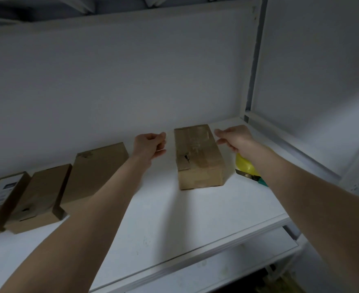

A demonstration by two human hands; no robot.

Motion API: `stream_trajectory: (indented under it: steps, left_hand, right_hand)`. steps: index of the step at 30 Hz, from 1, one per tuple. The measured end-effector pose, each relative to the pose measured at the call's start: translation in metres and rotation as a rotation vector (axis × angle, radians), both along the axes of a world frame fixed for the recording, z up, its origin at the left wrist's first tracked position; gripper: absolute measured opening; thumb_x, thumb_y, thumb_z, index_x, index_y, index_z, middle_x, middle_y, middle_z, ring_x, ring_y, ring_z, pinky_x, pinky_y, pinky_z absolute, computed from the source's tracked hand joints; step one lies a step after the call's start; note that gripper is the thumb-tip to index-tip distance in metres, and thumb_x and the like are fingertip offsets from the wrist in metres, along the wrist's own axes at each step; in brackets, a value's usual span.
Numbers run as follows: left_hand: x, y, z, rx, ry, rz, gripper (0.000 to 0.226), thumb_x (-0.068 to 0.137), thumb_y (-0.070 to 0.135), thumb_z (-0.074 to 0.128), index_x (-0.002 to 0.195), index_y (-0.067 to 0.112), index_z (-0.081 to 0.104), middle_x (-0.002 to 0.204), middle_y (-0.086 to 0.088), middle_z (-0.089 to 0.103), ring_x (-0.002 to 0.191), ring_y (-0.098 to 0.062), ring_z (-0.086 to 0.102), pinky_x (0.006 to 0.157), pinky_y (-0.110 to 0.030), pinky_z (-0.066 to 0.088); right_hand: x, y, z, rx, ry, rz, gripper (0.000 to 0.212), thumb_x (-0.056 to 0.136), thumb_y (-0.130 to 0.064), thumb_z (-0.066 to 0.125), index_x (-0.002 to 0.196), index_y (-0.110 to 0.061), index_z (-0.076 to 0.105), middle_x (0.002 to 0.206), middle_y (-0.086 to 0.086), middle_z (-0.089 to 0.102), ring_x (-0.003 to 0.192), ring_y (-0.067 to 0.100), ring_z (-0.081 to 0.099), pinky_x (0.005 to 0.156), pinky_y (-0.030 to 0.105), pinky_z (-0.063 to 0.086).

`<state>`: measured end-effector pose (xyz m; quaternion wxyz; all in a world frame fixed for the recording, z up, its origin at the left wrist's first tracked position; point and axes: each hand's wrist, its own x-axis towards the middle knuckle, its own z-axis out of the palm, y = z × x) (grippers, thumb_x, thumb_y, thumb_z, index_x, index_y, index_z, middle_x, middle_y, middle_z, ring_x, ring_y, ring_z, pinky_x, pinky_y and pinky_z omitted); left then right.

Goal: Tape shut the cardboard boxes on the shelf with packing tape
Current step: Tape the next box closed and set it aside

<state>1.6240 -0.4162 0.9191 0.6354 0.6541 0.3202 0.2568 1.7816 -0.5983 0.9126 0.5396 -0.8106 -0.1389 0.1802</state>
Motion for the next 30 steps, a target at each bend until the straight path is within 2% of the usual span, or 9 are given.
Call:
stream_trajectory:
  steps: [3,6,10,12,15,19,22,26,30]
  left_hand:
    - [0.004,0.0,0.004,0.008,-0.001,-0.018,0.017,0.091,0.019,0.064,0.077,0.009,0.061,0.067,-0.001,0.057,0.055,-0.005,0.055,0.05,-0.015,0.051]
    - [0.008,0.001,0.011,0.037,0.0,-0.031,0.016,0.09,0.02,0.065,0.077,0.01,0.062,0.069,-0.001,0.059,0.059,-0.007,0.055,0.049,-0.015,0.051]
    - [0.009,-0.001,0.008,0.038,0.015,-0.049,0.015,0.09,0.019,0.065,0.078,0.009,0.062,0.071,-0.002,0.06,0.061,-0.008,0.056,0.049,-0.015,0.052]
    - [0.008,-0.002,0.0,0.012,0.037,-0.057,0.015,0.09,0.019,0.066,0.078,0.009,0.062,0.072,-0.003,0.061,0.061,-0.009,0.056,0.05,-0.016,0.052]
    - [0.006,-0.004,-0.019,-0.041,0.071,-0.046,0.016,0.088,0.019,0.068,0.077,0.009,0.062,0.071,-0.003,0.062,0.061,-0.011,0.057,0.052,-0.019,0.052]
    - [0.006,-0.009,-0.039,-0.083,0.093,0.001,0.017,0.087,0.018,0.07,0.077,0.006,0.063,0.07,-0.005,0.062,0.059,-0.013,0.057,0.056,-0.023,0.052]
    - [0.008,-0.008,-0.048,-0.11,0.107,0.019,0.017,0.086,0.018,0.07,0.078,0.005,0.063,0.07,-0.007,0.062,0.057,-0.014,0.056,0.052,-0.023,0.05]
    - [0.01,-0.006,-0.055,-0.115,0.114,0.042,0.017,0.087,0.017,0.07,0.085,0.001,0.064,0.071,-0.008,0.062,0.057,-0.014,0.055,0.049,-0.021,0.051]
    - [0.011,-0.004,-0.061,-0.122,0.128,0.027,0.019,0.088,0.018,0.069,0.089,-0.001,0.065,0.071,-0.008,0.062,0.057,-0.013,0.054,0.047,-0.019,0.049]
  right_hand:
    - [-0.006,0.009,0.005,0.12,0.206,-0.027,0.054,0.086,-0.061,0.059,0.099,-0.009,0.063,0.101,0.011,0.07,0.073,0.019,0.055,0.064,0.027,0.044]
    - [-0.011,0.01,0.012,0.138,0.334,0.044,0.068,0.078,-0.075,0.056,0.101,-0.011,0.064,0.094,0.003,0.069,0.083,0.018,0.06,0.077,0.029,0.044]
    - [-0.012,0.013,0.013,0.077,0.205,0.075,0.029,0.082,-0.04,0.075,0.075,-0.014,0.065,0.073,0.002,0.063,0.054,0.01,0.042,0.051,0.022,0.029]
    - [-0.01,0.015,0.011,0.02,0.125,0.068,0.026,0.086,-0.026,0.073,0.068,-0.012,0.06,0.064,0.003,0.055,0.048,0.009,0.036,0.04,0.019,0.026]
    - [-0.008,0.015,0.002,-0.108,0.041,0.074,0.027,0.088,-0.023,0.071,0.07,-0.01,0.056,0.057,0.002,0.046,0.046,0.011,0.035,0.034,0.017,0.028]
    - [-0.006,0.019,-0.014,-0.224,-0.02,0.082,0.028,0.085,-0.03,0.074,0.074,-0.008,0.061,0.069,0.004,0.059,0.058,0.014,0.051,0.058,0.023,0.042]
    - [-0.004,0.023,-0.021,-0.258,-0.05,0.082,0.034,0.083,-0.04,0.074,0.087,-0.008,0.064,0.089,0.004,0.069,0.084,0.019,0.064,0.074,0.026,0.045]
    - [-0.001,0.029,-0.027,-0.348,-0.088,0.086,0.055,0.081,-0.049,0.073,0.11,-0.003,0.065,0.114,0.009,0.067,0.1,0.026,0.064,0.073,0.027,0.047]
    - [0.002,0.032,-0.03,-0.405,-0.109,0.094,0.057,0.081,-0.051,0.072,0.113,-0.005,0.064,0.113,0.011,0.067,0.098,0.027,0.064,0.073,0.029,0.049]
